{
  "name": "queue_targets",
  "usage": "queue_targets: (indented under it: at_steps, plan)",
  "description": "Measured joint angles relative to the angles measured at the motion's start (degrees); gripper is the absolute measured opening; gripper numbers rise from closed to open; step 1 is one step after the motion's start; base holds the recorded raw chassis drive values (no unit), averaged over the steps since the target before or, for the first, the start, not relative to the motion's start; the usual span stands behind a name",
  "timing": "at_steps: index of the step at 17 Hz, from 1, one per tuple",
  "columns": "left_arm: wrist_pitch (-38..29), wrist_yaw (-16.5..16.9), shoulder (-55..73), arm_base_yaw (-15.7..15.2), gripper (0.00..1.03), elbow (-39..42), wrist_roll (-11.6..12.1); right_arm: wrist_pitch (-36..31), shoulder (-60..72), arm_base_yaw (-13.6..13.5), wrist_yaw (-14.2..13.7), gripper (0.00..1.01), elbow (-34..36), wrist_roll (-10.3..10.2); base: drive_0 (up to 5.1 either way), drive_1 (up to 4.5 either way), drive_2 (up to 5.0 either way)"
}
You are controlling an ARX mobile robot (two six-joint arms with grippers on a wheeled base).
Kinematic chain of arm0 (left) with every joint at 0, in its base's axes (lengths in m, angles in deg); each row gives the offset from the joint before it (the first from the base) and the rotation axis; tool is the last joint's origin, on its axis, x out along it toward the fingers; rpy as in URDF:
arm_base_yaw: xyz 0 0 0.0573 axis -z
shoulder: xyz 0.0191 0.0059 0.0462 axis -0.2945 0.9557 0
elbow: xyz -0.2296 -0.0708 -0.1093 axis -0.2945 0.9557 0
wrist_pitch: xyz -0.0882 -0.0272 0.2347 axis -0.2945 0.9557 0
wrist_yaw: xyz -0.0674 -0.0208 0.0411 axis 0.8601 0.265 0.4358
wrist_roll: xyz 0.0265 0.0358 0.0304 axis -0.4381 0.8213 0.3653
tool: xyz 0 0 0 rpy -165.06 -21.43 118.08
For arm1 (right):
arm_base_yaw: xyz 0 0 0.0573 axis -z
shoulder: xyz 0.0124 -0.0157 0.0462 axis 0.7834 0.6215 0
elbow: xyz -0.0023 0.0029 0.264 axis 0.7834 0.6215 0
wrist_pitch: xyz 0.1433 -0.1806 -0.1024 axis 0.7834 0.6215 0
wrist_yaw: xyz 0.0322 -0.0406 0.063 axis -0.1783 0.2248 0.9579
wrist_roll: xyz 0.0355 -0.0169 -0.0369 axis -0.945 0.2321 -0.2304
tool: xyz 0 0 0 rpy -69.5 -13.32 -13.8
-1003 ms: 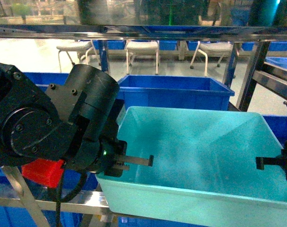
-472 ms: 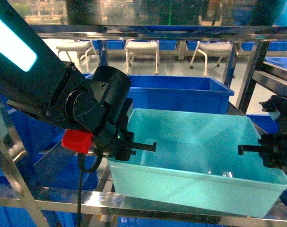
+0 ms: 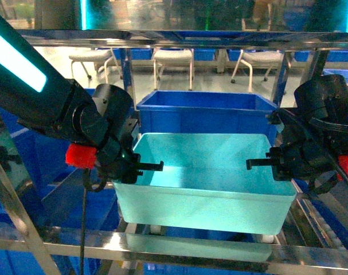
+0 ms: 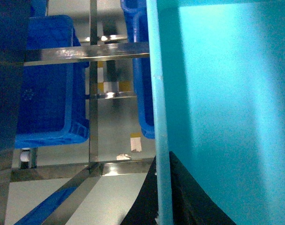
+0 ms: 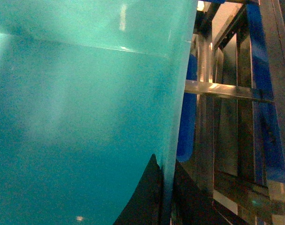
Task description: Organize blue bins on left shelf correctly
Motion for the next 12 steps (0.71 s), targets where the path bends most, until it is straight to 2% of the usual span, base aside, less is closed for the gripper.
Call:
queue_targets:
  at_steps: [5,11,12]
  plan:
    - [1.81,-0.13,3.58,0.35,0.02,-3.89,0.35,1.49,3.85,0.37,-0.98,0.02,-3.45,0.92,0.0,0.0,0.0]
    - [4.07,-0.61,5.4,1.64,0.02,-7.41,0.77,2.71,5.16,1.9,-0.74,0.02,-4.46,1.01,0.0,0.0,0.0]
    - [4.13,-0.68,5.4,1.79,0.04,-7.41,0.96,3.21,5.2,2.29,-0.59,0.03,-4.5,1.16,0.0,0.0,0.0]
